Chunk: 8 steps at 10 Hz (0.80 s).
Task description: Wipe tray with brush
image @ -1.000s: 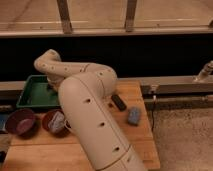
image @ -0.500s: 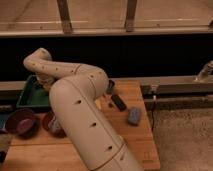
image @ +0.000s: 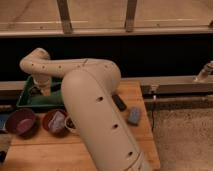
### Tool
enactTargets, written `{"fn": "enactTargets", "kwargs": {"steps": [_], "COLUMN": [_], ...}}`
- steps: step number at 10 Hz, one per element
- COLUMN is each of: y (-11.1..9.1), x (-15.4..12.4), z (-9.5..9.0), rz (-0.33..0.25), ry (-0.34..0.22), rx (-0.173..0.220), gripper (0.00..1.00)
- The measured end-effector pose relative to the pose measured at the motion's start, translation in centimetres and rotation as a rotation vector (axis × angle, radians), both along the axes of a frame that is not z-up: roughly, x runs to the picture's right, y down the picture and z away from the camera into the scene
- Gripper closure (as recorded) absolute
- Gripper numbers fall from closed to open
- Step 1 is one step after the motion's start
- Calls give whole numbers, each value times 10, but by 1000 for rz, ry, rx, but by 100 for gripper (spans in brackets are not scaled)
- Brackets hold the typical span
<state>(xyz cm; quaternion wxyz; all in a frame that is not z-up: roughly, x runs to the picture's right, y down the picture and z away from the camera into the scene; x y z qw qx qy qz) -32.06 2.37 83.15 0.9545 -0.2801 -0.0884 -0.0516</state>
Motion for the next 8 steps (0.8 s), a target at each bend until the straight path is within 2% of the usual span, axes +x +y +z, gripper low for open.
{"fn": "enactTargets", "kwargs": {"steps": [1, 3, 5, 8], "y": [7, 13, 4, -12], "x": [19, 48, 82, 107], "z": [-7, -8, 16, 57], "rz": [-2, 7, 23, 29], "ry": [18, 68, 161, 263], "rx": [-16, -42, -58, -65], "gripper": [100, 100, 100, 100]}}
